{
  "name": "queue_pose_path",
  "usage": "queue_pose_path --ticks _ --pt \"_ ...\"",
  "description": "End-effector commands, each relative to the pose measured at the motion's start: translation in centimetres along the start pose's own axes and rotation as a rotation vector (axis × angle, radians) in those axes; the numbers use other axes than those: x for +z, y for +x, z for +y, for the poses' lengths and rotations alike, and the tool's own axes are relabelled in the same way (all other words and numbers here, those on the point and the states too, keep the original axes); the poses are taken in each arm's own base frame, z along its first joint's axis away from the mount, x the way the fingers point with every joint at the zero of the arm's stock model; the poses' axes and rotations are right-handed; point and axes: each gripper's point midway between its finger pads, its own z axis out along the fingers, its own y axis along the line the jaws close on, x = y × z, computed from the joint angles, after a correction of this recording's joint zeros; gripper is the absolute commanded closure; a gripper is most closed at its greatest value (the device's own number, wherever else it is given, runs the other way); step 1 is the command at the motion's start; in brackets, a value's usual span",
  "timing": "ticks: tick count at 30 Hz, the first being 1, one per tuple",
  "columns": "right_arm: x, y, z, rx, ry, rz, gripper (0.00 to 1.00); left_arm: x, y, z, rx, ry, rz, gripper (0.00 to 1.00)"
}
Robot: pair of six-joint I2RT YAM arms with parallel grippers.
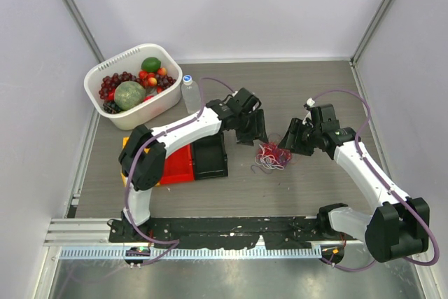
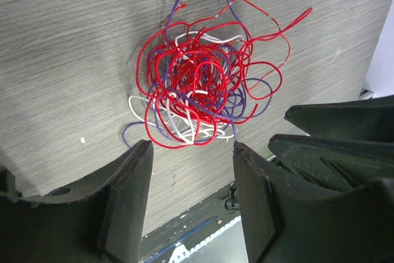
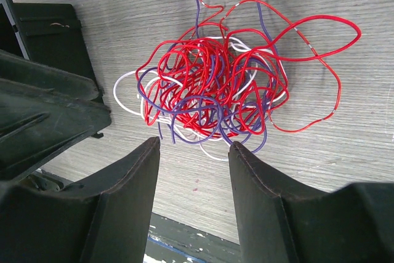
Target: Untangle the cables
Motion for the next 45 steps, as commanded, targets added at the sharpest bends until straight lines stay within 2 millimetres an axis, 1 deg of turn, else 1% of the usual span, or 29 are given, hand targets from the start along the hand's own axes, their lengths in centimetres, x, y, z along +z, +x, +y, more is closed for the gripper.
queue_pose_path --ticks 1,5,7,9,10,12,14,16,19,21,23,26,27,28,29,31,33,35,36,39,40,41,43,45 --pt "-0.1 -0.8 0.8 -0.034 -0.032 -0.022 0.46 1.4 -0.2 -0.5 -0.017 0.037 0.012 0.44" --pt "0.2 -0.4 1.1 -0.044 -0.042 0.002 0.46 2.2 -0.2 -0.3 -0.017 0.029 0.028 0.49" --pt "0.3 -0.3 1.3 -0.053 -0.047 0.007 0.46 2.5 -0.1 -0.1 -0.023 0.020 0.038 0.55" --pt "0.4 0.0 1.6 -0.062 -0.051 0.018 0.46 2.6 -0.1 0.1 -0.020 0.013 0.037 0.58" --pt "0.5 0.0 1.8 -0.065 -0.055 0.018 0.46 2.5 -0.2 0.2 -0.016 0.008 0.031 0.62" --pt "0.7 0.3 2.1 -0.069 -0.061 0.030 0.46 2.4 -0.3 0.2 -0.003 0.003 0.021 0.73" --pt "1.1 0.7 2.7 -0.084 -0.074 0.044 0.46 2.0 -0.6 0.1 0.008 0.005 0.015 0.88" --pt "1.3 1.1 3.7 -0.108 -0.098 0.051 0.45 1.3 -0.8 -0.2 0.021 0.008 0.011 1.00" --pt "1.9 1.4 5.1 -0.134 -0.119 0.047 0.38 -0.4 -1.0 -1.1 0.029 0.040 -0.004 1.00" --pt "2.5 1.0 5.2 -0.083 -0.093 0.025 0.34 -1.7 -1.2 -2.0 0.029 0.079 -0.024 1.00" --pt "3.1 0.4 5.4 -0.022 -0.084 -0.006 0.34 -3.0 -1.1 -2.9 0.028 0.125 -0.030 1.00" --pt "4.1 -0.1 4.7 0.064 -0.031 -0.023 0.35 -4.5 -0.5 -4.7 0.022 0.220 -0.009 1.00" --pt "4.5 -0.2 4.3 0.087 -0.010 -0.033 0.37 -5.1 -0.5 -5.5 0.022 0.259 -0.013 1.00" --pt "5.0 0.1 3.8 0.095 0.010 -0.023 0.38 -5.6 -0.6 -6.0 0.020 0.285 -0.018 1.00" --pt "5.3 -0.1 3.3 0.106 0.031 -0.038 0.41 -6.3 -0.6 -6.4 0.024 0.304 -0.024 1.00" --pt "6.1 0.0 1.9 0.125 0.094 -0.051 0.46 -7.7 -0.9 -7.3 0.039 0.341 -0.050 1.00" --pt "6.7 -0.3 1.1 0.130 0.123 -0.066 0.50 -9.8 -1.3 -9.0 0.070 0.421 -0.077 1.00" --pt "7.3 -0.2 0.0 0.128 0.166 -0.066 0.52 -13.0 -1.8 -11.6 0.121 0.534 -0.124 1.00" --pt "7.4 -0.3 -1.1 0.133 0.214 -0.076 0.52 -14.4 -2.2 -12.7 0.145 0.579 -0.149 1.00" --pt "7.5 -0.2 -4.7 0.171 0.333 -0.081 0.55 -21.2 -3.5 -16.7 0.263 0.743 -0.271 1.00" --pt "7.4 0.2 -5.5 0.176 0.354 -0.071 0.55 -24.6 -4.0 -18.6 0.320 0.814 -0.328 1.00" --pt "7.4 0.3 -6.7 0.198 0.379 -0.064 0.55 -27.4 -4.3 -19.9 0.369 0.863 -0.381 1.00" --pt "6.9 0.1 -8.1 0.210 0.419 -0.067 0.54 -32.5 -4.9 -21.7 0.440 0.932 -0.485 1.00" --pt "6.4 -0.2 -8.9 0.207 0.444 -0.075 0.52 -36.9 -5.5 -22.9 0.490 0.967 -0.585 1.00"
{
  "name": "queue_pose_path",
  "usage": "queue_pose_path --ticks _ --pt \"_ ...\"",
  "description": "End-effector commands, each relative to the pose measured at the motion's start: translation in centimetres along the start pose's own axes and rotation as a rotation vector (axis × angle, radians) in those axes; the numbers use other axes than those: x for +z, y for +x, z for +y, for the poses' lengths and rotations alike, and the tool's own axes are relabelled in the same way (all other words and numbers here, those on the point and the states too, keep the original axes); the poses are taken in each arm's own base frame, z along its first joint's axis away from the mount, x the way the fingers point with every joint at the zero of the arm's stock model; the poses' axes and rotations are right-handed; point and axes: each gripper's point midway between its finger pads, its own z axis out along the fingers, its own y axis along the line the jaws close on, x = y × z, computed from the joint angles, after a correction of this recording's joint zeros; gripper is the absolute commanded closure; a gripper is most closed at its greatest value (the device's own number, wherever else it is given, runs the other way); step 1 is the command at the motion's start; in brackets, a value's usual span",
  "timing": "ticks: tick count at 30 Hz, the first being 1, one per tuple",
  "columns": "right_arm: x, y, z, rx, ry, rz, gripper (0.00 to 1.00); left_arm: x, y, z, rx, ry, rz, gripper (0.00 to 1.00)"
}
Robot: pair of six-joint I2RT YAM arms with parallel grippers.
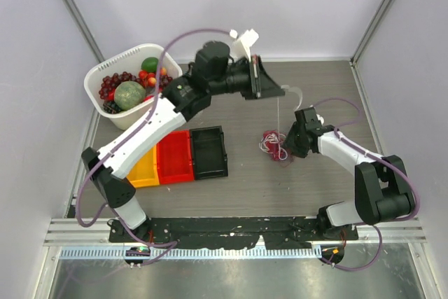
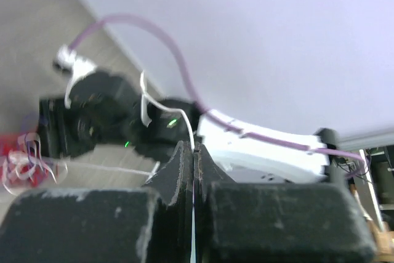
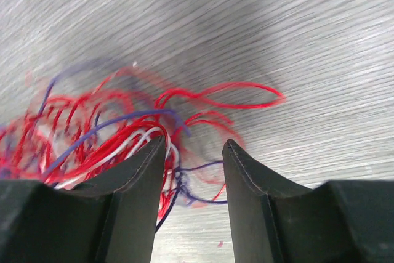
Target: Untangle the cables
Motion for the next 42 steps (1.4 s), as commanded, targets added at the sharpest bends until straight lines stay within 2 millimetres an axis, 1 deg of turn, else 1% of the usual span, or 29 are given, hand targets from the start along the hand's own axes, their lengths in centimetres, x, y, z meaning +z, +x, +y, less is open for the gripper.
queue_pose_path --ticks 1,5,8,10,11,12,13,16,18,19,20,23,24,26,27,28,29,30,31,32,34,35,36,37,38,39,40,41,42 --pt "0.1 -1.3 -3.9 -0.007 0.148 -0.053 0.52 -10.2 -8.0 -15.9 0.338 0.328 -0.310 1.00" --pt "-0.4 -2.4 -4.4 -0.030 0.183 -0.081 0.49 -13.9 -10.8 -19.1 0.404 0.315 -0.437 1.00" --pt "-0.5 -3.0 -4.6 -0.050 0.199 -0.097 0.49 -16.5 -12.2 -21.8 0.419 0.374 -0.534 1.00" --pt "-0.9 -3.3 -4.1 -0.084 0.188 -0.080 0.48 -16.7 -12.8 -22.1 0.377 0.387 -0.564 1.00" --pt "-1.5 -4.0 -3.2 -0.103 0.157 -0.087 0.46 -16.3 -12.9 -21.8 0.350 0.386 -0.560 1.00" --pt "-2.0 -3.6 -2.6 -0.131 0.122 -0.062 0.46 -15.6 -12.8 -21.4 0.329 0.378 -0.547 1.00" --pt "-3.3 -4.5 -1.6 -0.140 0.084 -0.096 0.44 -14.6 -12.7 -20.5 0.303 0.358 -0.526 1.00" --pt "-7.5 -6.1 0.1 -0.154 -0.005 -0.188 0.41 -11.7 -12.5 -17.6 0.221 0.274 -0.473 1.00" --pt "-9.6 -6.2 1.3 -0.170 -0.078 -0.201 0.38 -10.4 -12.3 -16.2 0.190 0.240 -0.446 1.00" --pt "-10.0 -5.1 2.2 -0.190 -0.138 -0.156 0.38 -10.1 -12.4 -15.4 0.165 0.216 -0.440 1.00" --pt "-10.4 -4.8 2.3 -0.193 -0.152 -0.146 0.38 -9.5 -12.4 -14.3 0.122 0.188 -0.423 1.00" --pt "-10.4 -2.8 2.0 -0.197 -0.169 -0.065 0.37 -8.4 -12.3 -11.9 0.027 0.157 -0.369 1.00" --pt "-10.5 -2.4 2.4 -0.213 -0.199 -0.052 0.37 -7.8 -12.1 -11.0 0.005 0.150 -0.352 1.00" --pt "-11.4 -0.9 4.1 -0.292 -0.323 -0.014 0.37 -7.2 -12.0 -10.4 -0.041 0.158 -0.340 1.00" --pt "-12.2 -0.1 5.8 -0.340 -0.428 -0.014 0.37 -6.9 -11.9 -10.5 -0.050 0.180 -0.332 1.00" --pt "-13.9 1.2 7.6 -0.405 -0.533 -0.022 0.35 -6.9 -11.9 -10.9 -0.061 0.203 -0.327 1.00" --pt "-14.8 1.2 9.0 -0.439 -0.610 -0.087 0.34 -6.7 -11.8 -11.2 -0.068 0.222 -0.312 1.00" --pt "-14.9 2.8 9.7 -0.468 -0.644 -0.078 0.33 -6.8 -11.7 -11.6 -0.063 0.236 -0.304 1.00" --pt "-15.6 2.3 11.0 -0.471 -0.697 -0.138 0.32 -6.8 -11.6 -11.7 -0.059 0.242 -0.295 1.00" --pt "-15.1 3.1 11.2 -0.437 -0.696 -0.122 0.32 -7.0 -11.6 -11.9 -0.053 0.245 -0.293 1.00" --pt "-15.0 3.0 13.0 -0.361 -0.746 -0.100 0.33 -7.1 -11.6 -12.1 -0.048 0.246 -0.293 1.00" --pt "-14.3 3.7 13.5 -0.344 -0.747 -0.051 0.34 -7.2 -11.6 -12.2 -0.050 0.247 -0.293 1.00" --pt "-14.5 3.7 14.4 -0.302 -0.763 -0.037 0.35 -7.4 -11.6 -12.4 -0.050 0.254 -0.293 1.00" --pt "-13.9 4.9 15.1 -0.310 -0.758 -0.004 0.35 -7.6 -11.6 -12.6 -0.048 0.260 -0.292 1.00" --pt "-13.5 4.9 15.7 -0.285 -0.745 -0.014 0.35 -7.8 -11.5 -12.9 -0.049 0.268 -0.289 1.00" --pt "-13.0 5.6 16.1 -0.279 -0.729 -0.009 0.35 -8.0 -11.5 -13.2 -0.049 0.278 -0.288 1.00" --pt "-11.9 5.0 16.0 -0.215 -0.676 -0.041 0.37 -8.1 -11.5 -13.6 -0.048 0.294 -0.285 1.00" --pt "-10.8 4.9 15.4 -0.184 -0.626 -0.043 0.38 -8.3 -11.5 -13.9 -0.054 0.309 -0.282 1.00" --pt "-9.1 4.3 14.0 -0.118 -0.521 -0.072 0.41 -8.6 -11.5 -14.5 -0.058 0.329 -0.282 1.00"
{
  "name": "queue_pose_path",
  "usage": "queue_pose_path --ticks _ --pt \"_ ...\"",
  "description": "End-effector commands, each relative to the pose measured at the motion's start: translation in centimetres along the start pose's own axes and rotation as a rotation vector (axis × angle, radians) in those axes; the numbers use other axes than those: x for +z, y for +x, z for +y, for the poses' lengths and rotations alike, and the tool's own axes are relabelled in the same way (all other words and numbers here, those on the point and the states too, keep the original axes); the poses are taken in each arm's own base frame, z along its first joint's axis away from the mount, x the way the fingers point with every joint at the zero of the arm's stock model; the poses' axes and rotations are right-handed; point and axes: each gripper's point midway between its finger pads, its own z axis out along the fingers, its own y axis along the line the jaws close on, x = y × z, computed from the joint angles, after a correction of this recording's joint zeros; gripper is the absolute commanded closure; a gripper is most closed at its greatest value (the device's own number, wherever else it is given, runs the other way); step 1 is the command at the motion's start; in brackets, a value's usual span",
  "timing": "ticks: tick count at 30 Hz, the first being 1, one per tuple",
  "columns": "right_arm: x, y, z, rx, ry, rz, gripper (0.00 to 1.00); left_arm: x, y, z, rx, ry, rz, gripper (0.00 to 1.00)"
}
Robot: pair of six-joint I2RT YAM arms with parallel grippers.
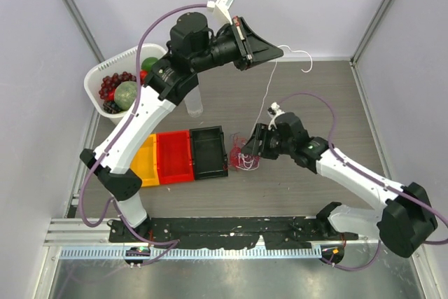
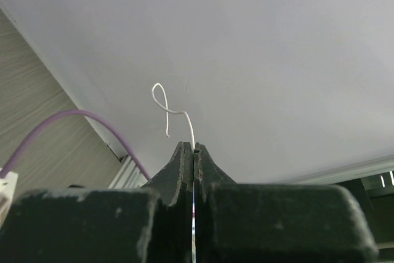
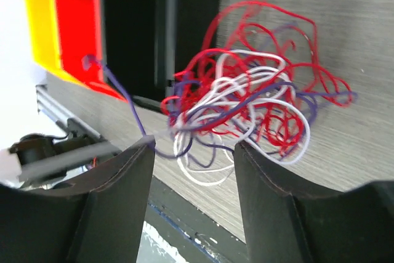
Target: Untangle the cables
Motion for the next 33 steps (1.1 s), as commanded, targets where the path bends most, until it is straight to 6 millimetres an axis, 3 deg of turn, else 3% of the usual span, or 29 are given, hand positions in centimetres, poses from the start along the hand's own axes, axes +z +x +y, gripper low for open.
queue_pose_path --ticks 1,3,4,5,6,9,13,17,22,24,27,30,33 --pt "1.9 -1.9 -3.2 0.183 0.200 -0.151 0.44 -2.7 -1.2 -7.0 0.033 0.203 -0.029 1.00" --pt "1.7 -2.2 -7.7 0.203 0.394 -0.188 0.46 -3.7 -1.6 -9.0 0.047 0.261 -0.044 1.00" --pt "1.4 -1.0 -9.7 0.219 0.462 -0.158 0.46 -4.2 -1.7 -9.7 0.058 0.279 -0.050 1.00" --pt "0.9 -1.1 -12.0 0.260 0.527 -0.163 0.47 -4.8 -1.9 -10.7 0.072 0.299 -0.060 1.00" --pt "0.5 0.0 -14.2 0.298 0.576 -0.137 0.47 -5.4 -2.1 -11.6 0.083 0.315 -0.070 1.00" --pt "-1.8 0.2 -19.4 0.402 0.661 -0.130 0.51 -7.6 -3.1 -14.9 0.104 0.384 -0.113 1.00" --pt "-4.8 -2.1 -20.8 0.296 0.751 -0.176 0.49 -10.6 -4.5 -19.1 0.137 0.493 -0.185 1.00" --pt "-5.7 -3.6 -21.3 0.241 0.789 -0.191 0.40 -12.2 -6.0 -20.2 0.151 0.506 -0.271 1.00" --pt "-5.9 -3.3 -24.3 0.330 0.827 -0.119 0.35 -15.3 -7.7 -22.5 0.232 0.544 -0.398 1.00" --pt "-5.7 -3.8 -23.9 0.315 0.793 -0.070 0.36 -15.2 -8.3 -21.9 0.219 0.512 -0.423 1.00" --pt "-6.5 -5.9 -21.2 0.278 0.703 -0.130 0.36 -12.2 -7.6 -18.9 0.118 0.472 -0.351 1.00" --pt "-7.8 -7.3 -18.8 0.253 0.637 -0.179 0.34 -8.5 -6.2 -14.5 0.051 0.392 -0.266 1.00" --pt "-9.5 -7.4 -17.5 0.229 0.637 -0.187 0.34 -5.0 -4.3 -8.4 -0.029 0.275 -0.186 1.00"
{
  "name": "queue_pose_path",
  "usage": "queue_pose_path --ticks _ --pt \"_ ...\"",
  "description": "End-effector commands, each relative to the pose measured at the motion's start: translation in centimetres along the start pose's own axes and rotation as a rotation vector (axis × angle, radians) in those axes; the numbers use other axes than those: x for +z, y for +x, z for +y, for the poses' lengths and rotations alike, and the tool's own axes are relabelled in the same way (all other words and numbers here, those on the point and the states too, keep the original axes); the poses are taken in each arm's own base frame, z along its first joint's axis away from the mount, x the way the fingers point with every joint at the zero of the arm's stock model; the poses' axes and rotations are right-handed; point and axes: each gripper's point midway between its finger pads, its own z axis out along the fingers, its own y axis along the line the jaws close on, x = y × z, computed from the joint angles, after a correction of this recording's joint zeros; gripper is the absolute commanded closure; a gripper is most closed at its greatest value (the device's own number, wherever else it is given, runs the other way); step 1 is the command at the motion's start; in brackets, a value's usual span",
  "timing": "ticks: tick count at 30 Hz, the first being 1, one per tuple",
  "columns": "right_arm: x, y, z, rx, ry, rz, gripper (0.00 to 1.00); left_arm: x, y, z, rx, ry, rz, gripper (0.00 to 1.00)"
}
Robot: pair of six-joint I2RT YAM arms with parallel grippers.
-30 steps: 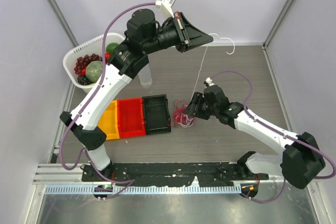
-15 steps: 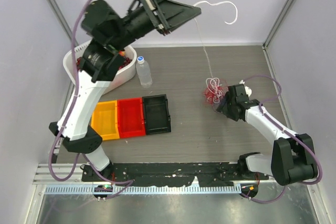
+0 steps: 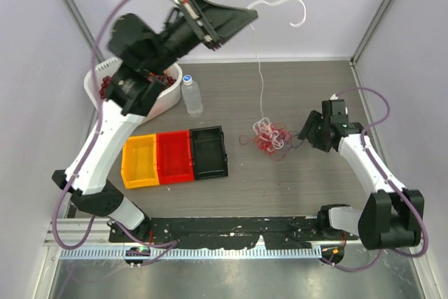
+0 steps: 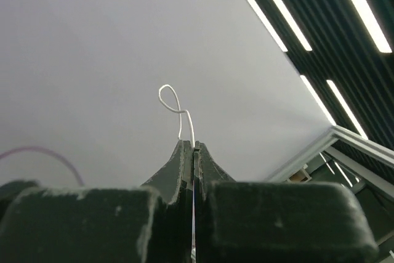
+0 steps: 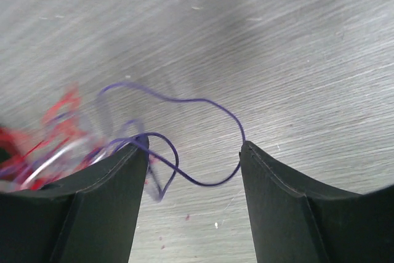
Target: Untangle the cables
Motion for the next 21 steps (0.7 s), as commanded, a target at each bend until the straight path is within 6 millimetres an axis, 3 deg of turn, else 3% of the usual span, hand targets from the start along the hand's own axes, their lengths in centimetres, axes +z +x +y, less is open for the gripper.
queue_pose_path --ticks 1,4,7,8,11,15,21 --pt "-4.5 -1.9 1.7 -0.048 -0.075 -0.062 0.34 1.3 4.4 9.6 -0.129 -0.157 0.110 1.00" --pt "-5.3 -0.7 2.6 -0.068 -0.142 -0.006 0.34 0.5 7.0 14.6 -0.162 -0.261 0.166 1.00" --pt "-5.4 2.2 3.8 -0.107 -0.231 0.147 0.35 -1.0 8.1 16.9 -0.149 -0.328 0.175 1.00" --pt "-6.1 3.0 5.4 -0.146 -0.330 0.183 0.36 -1.4 8.4 17.6 -0.147 -0.350 0.181 1.00" --pt "-7.6 4.0 9.3 -0.314 -0.468 0.098 0.36 -2.3 9.0 18.1 -0.141 -0.380 0.203 1.00" --pt "-8.7 4.2 13.1 -0.351 -0.597 0.013 0.37 -3.0 9.2 17.8 -0.122 -0.391 0.216 1.00" --pt "-6.6 5.0 16.0 -0.359 -0.650 0.024 0.40 -4.1 9.2 17.4 -0.110 -0.411 0.215 1.00"
